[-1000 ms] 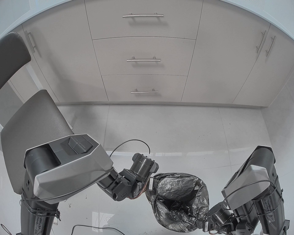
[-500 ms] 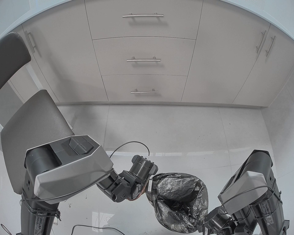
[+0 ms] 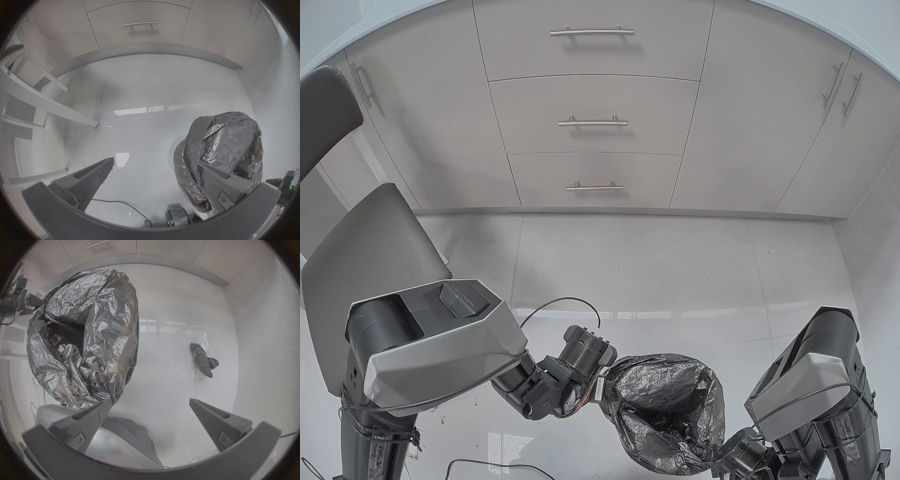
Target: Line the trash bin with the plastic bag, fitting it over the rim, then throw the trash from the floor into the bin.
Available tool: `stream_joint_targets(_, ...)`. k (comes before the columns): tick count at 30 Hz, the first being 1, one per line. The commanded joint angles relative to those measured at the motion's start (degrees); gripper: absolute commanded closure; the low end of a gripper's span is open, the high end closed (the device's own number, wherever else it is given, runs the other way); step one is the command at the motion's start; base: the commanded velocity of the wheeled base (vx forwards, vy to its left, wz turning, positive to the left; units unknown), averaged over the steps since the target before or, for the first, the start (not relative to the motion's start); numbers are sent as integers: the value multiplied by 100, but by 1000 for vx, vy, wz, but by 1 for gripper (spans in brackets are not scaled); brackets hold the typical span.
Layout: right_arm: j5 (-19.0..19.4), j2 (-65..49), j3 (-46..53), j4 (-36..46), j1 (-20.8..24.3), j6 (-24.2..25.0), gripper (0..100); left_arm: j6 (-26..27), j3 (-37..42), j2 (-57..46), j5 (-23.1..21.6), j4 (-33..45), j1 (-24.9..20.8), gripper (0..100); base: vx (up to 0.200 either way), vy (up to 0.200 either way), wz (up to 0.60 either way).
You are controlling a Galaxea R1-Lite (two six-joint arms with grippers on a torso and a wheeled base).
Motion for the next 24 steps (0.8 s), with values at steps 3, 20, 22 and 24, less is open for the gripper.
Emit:
stream_joint_targets(3,-158,-285,101,255,267,261,0,-16,195,-131,1,-1,-66,0,0,0,0)
stream_joint_targets(20,-245,-364,101,149,416,525,0,10,960,-104,1,-458,-171,0,0,0,0)
stream_joint_targets(22,-298,-461,101,123,425,622,0,10,960,-52,-8,-458,-198,0,0,0,0)
stream_joint_targets(24,-351,-760,101,97,416,683,0,10,960,1,-8,-458,-215,0,0,0,0)
